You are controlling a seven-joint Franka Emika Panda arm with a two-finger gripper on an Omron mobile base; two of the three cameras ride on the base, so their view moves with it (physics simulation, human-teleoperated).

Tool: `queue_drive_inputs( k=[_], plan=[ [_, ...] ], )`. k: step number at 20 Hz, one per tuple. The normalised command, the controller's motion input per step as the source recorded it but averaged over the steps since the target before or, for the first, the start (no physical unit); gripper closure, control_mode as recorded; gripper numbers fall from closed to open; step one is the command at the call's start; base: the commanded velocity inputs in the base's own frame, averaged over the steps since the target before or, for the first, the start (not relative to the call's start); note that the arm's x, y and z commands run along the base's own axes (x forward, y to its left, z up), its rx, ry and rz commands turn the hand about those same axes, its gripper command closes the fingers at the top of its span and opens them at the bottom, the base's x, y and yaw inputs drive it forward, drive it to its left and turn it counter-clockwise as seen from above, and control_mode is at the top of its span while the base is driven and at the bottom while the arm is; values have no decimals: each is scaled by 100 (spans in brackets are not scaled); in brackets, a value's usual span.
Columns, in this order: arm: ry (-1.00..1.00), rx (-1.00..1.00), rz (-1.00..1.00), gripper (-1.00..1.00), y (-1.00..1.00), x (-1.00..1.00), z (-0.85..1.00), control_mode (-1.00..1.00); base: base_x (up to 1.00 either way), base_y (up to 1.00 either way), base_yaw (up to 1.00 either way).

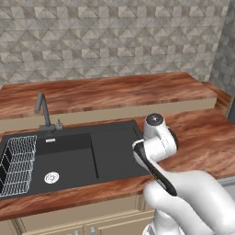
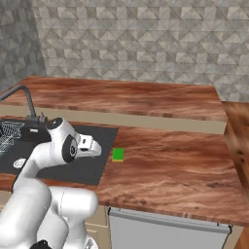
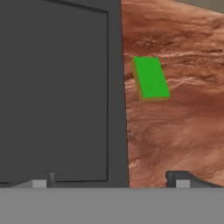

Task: Restock the sink supplies by placing the sponge and soap dispenser on the counter and next to the sink. Make sure the soap dispenser is upright.

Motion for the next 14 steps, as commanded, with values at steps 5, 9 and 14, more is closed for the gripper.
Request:
queue_drive_inputs(
  k=[5,9,14],
  plan=[
    [-8,19,0,-100,49,-95,12,-100,0,0,0],
    [-13,14,0,-100,46,-94,0,-100,0,0,0],
    [-25,8,0,-100,-26,-56,19,-100,0,0,0]
  ],
)
